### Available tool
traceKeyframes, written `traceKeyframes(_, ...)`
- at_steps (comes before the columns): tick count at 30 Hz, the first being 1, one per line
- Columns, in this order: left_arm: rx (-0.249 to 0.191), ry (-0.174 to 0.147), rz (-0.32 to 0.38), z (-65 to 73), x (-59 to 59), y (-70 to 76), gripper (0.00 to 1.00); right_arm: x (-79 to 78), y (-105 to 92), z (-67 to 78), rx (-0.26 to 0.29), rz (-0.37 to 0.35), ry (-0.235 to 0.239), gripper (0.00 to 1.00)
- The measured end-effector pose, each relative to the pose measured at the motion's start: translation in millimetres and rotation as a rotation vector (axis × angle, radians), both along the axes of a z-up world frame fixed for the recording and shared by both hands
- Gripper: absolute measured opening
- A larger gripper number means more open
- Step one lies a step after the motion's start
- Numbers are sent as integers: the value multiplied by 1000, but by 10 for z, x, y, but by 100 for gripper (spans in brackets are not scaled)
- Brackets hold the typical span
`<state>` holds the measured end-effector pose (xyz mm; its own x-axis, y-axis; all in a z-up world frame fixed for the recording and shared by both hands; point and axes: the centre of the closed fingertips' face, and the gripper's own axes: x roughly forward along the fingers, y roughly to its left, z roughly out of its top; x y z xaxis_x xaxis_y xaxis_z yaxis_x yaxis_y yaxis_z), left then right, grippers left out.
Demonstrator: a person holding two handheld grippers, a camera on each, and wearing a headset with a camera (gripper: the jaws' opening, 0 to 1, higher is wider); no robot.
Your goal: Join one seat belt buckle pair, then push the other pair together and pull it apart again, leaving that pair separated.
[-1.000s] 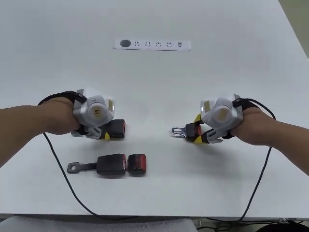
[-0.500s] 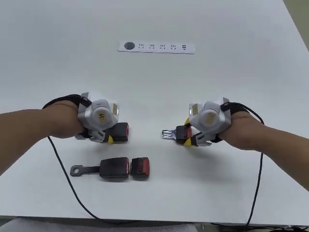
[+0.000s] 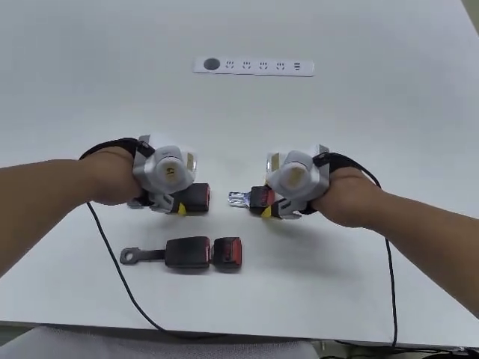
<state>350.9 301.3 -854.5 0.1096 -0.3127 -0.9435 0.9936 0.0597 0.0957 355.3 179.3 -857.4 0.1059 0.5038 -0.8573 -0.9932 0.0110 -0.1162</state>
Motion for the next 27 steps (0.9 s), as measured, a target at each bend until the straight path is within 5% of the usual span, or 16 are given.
traceKeyframes(10,6,-1,4,4,-5,1,33,-44,310,-5,7,16,2,33)
traceKeyframes(27,4,-1,-5,7,-4,0,33,-17,396,23,2,49,-34,33)
